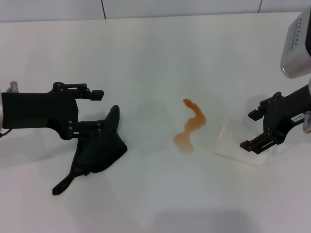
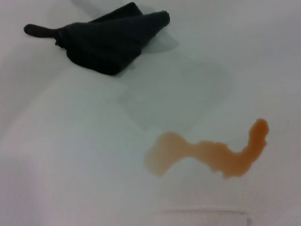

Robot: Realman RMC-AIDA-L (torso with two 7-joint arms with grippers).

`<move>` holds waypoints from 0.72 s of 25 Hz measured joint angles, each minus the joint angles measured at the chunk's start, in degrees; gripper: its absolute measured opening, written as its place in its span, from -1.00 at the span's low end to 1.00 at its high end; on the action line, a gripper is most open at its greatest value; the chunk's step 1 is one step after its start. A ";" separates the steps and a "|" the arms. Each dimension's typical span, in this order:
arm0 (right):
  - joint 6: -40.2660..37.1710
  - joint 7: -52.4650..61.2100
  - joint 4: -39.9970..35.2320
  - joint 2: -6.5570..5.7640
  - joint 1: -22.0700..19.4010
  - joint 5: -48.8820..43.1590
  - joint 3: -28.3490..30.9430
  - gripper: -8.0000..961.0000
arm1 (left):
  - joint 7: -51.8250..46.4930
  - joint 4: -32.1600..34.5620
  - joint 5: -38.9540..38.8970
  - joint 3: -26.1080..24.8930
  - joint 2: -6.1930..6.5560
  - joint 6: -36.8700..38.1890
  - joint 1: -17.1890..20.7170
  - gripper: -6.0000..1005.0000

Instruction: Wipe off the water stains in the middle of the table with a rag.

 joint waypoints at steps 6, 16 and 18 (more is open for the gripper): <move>-1.08 1.81 -1.14 0.00 0.09 -1.18 -0.71 0.75 | 0.00 -0.06 -0.01 -0.02 0.00 0.00 -0.10 0.46; -1.42 4.30 -1.30 0.06 0.19 -1.37 -2.86 0.75 | 0.07 -0.06 -0.01 -0.06 0.00 -0.25 -0.29 0.46; -1.31 4.67 -1.30 0.07 0.23 -1.47 -3.21 0.75 | 0.09 -0.06 -0.01 -0.02 0.00 -0.47 -0.30 0.46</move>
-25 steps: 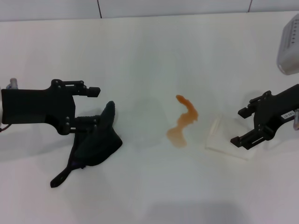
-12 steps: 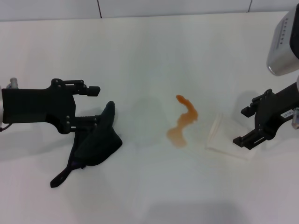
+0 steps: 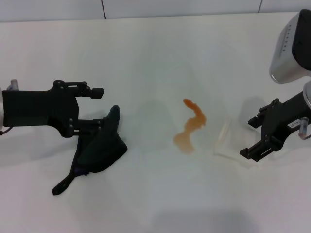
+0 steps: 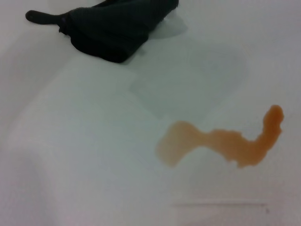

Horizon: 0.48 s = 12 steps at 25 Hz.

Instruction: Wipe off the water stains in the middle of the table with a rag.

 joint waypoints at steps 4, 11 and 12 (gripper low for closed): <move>0.25 1.40 -0.01 0.01 0.42 -1.29 -0.92 0.75 | 0.00 -0.03 0.00 0.05 0.00 -0.18 -0.01 0.46; 1.17 2.45 0.00 0.09 0.68 -1.99 -2.05 0.75 | 0.00 -0.09 0.01 -0.02 0.00 -0.30 -0.01 0.46; 1.21 2.59 -0.01 0.10 0.68 -2.01 -2.14 0.75 | 0.00 -0.09 0.01 -0.03 0.00 -0.31 -0.01 0.46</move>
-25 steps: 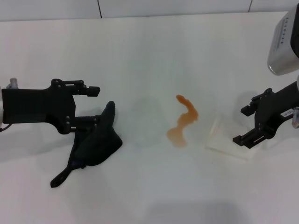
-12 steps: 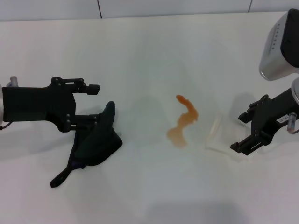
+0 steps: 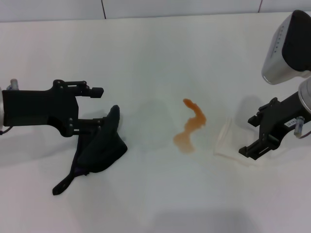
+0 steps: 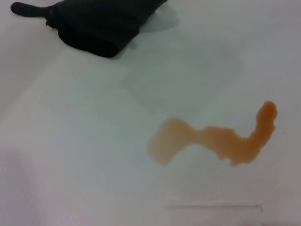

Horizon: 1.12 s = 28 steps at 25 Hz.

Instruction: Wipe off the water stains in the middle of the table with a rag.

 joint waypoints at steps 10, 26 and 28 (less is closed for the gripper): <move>0.27 1.51 -0.01 0.01 0.65 -0.18 -1.59 0.75 | 0.00 0.00 0.00 -0.11 0.00 -0.35 0.00 0.46; 2.58 2.14 1.97 0.01 0.51 -1.02 -3.36 0.75 | 0.56 -0.01 -0.22 -0.13 0.00 -0.86 0.00 0.46; 2.60 2.15 2.15 0.00 0.51 -1.02 -3.40 0.75 | 0.64 -0.14 -0.40 -0.13 0.00 -0.88 0.00 0.46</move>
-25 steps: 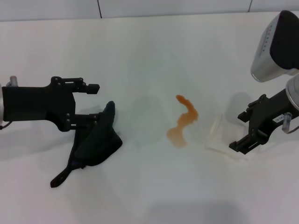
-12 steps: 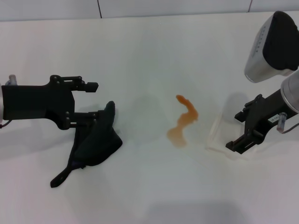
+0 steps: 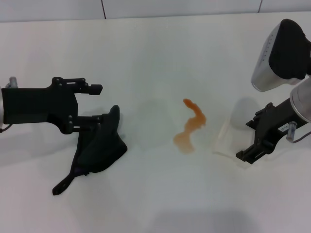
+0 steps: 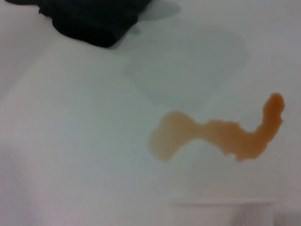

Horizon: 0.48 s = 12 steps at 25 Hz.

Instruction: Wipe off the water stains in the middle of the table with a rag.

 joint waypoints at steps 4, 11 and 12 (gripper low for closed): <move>0.14 0.03 0.59 0.00 0.02 -0.07 -0.04 0.75 | 0.04 -0.21 -0.09 0.00 0.00 -0.19 0.00 0.46; 0.52 0.14 0.97 0.00 0.06 -0.27 -0.39 0.75 | 0.07 -0.56 -0.22 0.08 0.09 -0.54 0.00 0.46; 0.63 0.16 1.00 0.00 0.07 -0.39 -0.55 0.75 | 0.07 -0.56 -0.22 0.08 0.09 -0.54 0.00 0.46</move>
